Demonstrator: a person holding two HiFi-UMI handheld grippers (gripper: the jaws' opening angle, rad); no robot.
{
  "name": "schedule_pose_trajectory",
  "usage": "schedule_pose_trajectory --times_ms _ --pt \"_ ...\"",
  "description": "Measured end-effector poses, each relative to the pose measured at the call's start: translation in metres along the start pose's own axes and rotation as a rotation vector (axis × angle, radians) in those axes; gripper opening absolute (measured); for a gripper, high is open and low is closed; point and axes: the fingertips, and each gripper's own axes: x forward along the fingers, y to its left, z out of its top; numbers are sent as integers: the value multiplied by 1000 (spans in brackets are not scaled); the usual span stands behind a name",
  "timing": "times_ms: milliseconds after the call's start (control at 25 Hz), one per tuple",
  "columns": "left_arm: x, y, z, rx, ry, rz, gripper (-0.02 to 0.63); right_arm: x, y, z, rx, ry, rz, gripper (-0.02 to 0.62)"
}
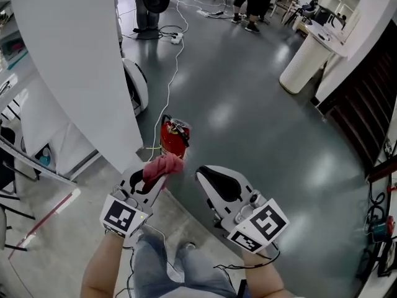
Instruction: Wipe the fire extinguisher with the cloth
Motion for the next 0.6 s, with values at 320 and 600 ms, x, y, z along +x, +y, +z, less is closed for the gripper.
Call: schedule_pose_trajectory --times_ms 320,600 --pt "74 49 -134 127 59 -99 94 60 -48 -121 -24 -17 -26 37" --pt "126 69 -220 243 34 -116 94 82 -80 -238 -68 -62 -21 37"
